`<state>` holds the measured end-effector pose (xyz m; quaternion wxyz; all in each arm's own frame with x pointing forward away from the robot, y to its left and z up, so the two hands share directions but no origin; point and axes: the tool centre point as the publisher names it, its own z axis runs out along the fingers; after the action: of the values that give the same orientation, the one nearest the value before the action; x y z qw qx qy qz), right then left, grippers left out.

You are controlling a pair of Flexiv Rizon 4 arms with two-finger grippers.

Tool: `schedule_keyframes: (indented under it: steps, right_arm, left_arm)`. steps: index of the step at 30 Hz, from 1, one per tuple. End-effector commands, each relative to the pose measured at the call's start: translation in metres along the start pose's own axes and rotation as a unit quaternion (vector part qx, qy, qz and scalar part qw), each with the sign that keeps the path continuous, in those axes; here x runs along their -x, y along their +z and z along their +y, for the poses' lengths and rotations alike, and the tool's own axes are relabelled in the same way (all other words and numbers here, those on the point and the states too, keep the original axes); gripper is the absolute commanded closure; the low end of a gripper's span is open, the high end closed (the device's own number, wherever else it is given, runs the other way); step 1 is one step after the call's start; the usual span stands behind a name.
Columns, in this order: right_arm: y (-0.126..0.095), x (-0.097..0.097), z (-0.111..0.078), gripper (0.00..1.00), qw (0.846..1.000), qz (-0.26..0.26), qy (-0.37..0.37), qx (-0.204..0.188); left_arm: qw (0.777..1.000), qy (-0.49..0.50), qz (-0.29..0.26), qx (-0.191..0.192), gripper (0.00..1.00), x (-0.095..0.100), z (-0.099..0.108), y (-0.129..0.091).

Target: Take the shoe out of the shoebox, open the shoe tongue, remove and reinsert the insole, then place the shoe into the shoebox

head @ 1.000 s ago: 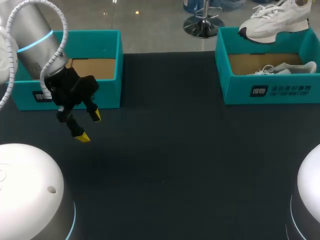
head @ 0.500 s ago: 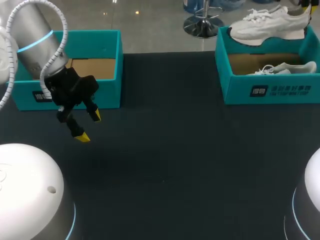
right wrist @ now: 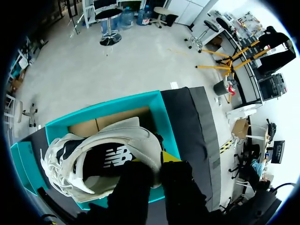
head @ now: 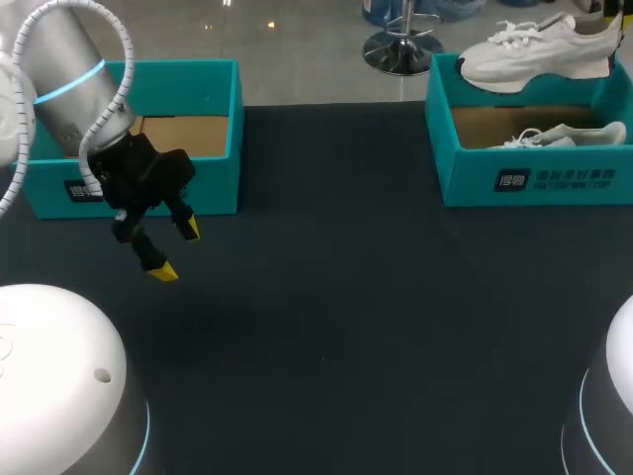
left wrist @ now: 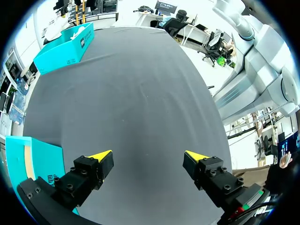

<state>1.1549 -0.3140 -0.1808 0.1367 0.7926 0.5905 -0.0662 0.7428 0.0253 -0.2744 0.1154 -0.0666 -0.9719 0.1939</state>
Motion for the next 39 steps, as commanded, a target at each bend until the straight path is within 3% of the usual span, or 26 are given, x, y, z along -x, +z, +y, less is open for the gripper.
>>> schedule_keyframes:
  steps: [1, 12, 22, 29, 39]
  right_arm:
    - [0.011, -0.006, 0.009, 1.0, 1.0, -0.004, 0.006, -0.014]
    - [0.044, -0.002, 0.012, 1.0, 0.998, -0.006, 0.046, -0.043]
    - [0.073, -0.022, 0.016, 1.0, 0.997, -0.007, 0.058, -0.057]
    - [0.099, -0.033, 0.007, 1.0, 0.996, 0.001, 0.059, -0.07]
    - [0.132, -0.032, -0.012, 1.0, 0.995, 0.009, 0.062, -0.079]
  left_arm:
    - [1.0, 0.0, 0.0, 0.001, 0.0, 0.0, 0.0, 0.0]
    - [1.0, 0.0, 0.0, 0.001, 0.0, 0.0, 0.0, 0.0]
    - [1.0, 0.0, 0.0, 0.001, 0.0, 0.0, 0.0, 0.0]
    - [1.0, 0.0, 0.0, 0.001, 0.0, 0.0, 0.0, 0.0]
    - [1.0, 0.0, 0.0, 0.001, 0.0, 0.0, 0.0, 0.0]
